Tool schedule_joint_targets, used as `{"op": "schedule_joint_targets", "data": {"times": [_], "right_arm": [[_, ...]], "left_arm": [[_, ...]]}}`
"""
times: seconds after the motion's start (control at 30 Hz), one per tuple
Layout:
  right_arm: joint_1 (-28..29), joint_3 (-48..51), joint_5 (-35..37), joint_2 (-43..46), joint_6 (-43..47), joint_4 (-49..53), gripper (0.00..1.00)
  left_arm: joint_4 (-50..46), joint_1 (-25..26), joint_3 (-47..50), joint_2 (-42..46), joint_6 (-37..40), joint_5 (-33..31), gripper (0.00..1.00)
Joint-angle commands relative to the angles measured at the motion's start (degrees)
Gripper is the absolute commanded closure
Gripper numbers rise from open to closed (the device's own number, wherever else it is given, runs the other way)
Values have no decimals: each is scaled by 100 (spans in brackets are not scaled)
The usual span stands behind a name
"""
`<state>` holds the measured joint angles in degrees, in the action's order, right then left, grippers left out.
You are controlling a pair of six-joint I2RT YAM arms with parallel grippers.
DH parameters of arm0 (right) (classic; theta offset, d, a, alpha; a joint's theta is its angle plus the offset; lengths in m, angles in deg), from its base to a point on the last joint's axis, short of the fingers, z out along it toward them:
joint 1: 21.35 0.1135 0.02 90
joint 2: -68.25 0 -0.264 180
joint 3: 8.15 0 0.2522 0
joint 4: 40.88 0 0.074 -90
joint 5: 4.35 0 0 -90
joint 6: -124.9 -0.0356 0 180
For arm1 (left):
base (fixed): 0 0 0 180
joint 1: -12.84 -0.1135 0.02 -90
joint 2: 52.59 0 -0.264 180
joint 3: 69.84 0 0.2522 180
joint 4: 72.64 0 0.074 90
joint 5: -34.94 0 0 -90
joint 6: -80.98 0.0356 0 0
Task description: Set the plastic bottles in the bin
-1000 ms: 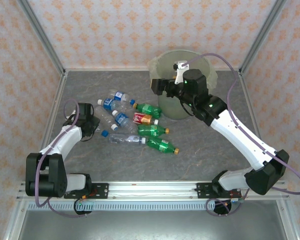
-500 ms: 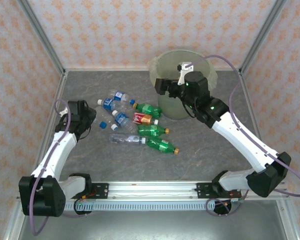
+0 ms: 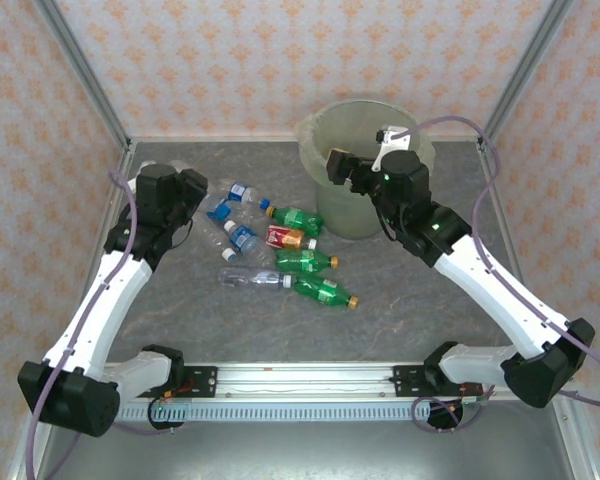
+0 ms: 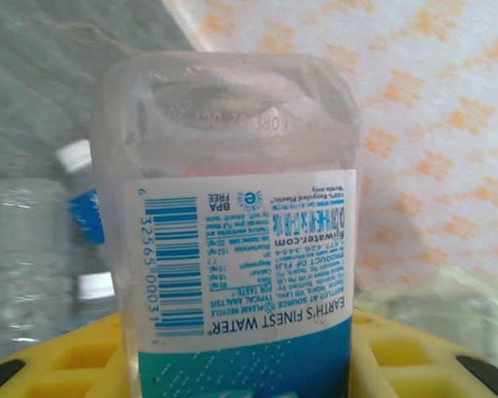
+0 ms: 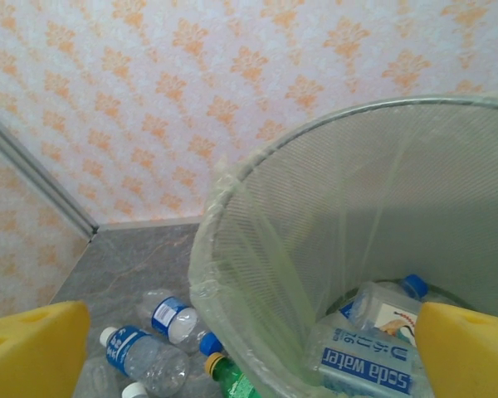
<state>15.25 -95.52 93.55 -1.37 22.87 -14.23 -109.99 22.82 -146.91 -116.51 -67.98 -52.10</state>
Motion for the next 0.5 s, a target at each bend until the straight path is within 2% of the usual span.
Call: {"op": "schedule_joint_targets", "data": {"times": [0.0, 0.23, 0.47], "right_arm": [[-29, 120, 454, 352, -111, -206, 0], [-100, 359, 782, 705, -200, -119, 0], [-149, 544, 1040, 1076, -231, 31, 0]], "left_arm": [[144, 404, -556, -370, 66, -247, 54], [458, 1358, -1970, -1551, 362, -297, 54], [347, 2006, -3851, -3026, 687, -110, 54]]}}
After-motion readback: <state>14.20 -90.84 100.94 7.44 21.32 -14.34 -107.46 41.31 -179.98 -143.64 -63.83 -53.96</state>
